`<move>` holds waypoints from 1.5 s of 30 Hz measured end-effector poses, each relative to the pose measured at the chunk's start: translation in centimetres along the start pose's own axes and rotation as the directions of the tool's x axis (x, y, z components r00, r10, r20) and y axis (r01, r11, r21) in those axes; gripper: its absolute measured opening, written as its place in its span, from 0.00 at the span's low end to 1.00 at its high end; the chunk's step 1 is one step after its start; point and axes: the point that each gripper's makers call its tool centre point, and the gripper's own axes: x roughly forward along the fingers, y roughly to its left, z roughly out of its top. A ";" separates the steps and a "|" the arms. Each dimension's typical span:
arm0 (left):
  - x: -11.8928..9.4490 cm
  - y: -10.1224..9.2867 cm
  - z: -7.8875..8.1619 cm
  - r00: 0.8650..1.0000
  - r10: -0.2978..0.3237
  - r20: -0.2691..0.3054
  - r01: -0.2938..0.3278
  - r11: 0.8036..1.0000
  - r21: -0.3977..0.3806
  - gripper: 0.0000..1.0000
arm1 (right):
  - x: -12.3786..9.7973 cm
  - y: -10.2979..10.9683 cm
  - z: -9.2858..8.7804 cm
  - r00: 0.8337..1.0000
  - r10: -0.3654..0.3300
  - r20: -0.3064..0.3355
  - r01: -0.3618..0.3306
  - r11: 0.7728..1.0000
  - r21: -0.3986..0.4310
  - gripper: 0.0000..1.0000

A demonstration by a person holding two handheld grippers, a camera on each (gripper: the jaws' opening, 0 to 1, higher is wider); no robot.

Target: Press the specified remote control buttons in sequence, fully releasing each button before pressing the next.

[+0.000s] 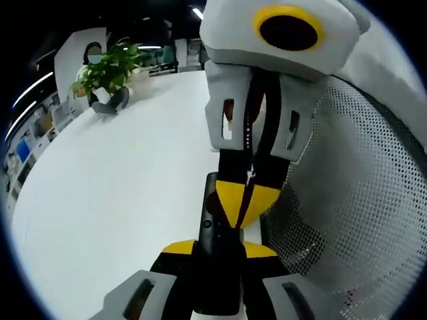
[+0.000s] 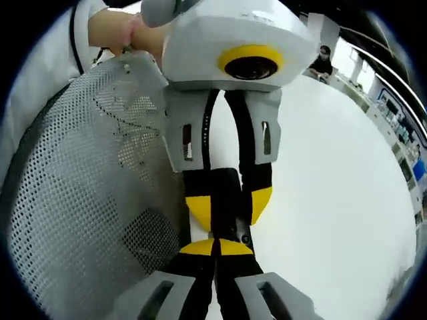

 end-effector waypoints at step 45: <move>-0.2 -0.1 0.2 0.999 0.008 0.040 -0.008 1.000 -0.001 0.24 | 0.5 -3.2 0.4 0.996 -0.017 -0.088 0.030 0.989 0.148 0.00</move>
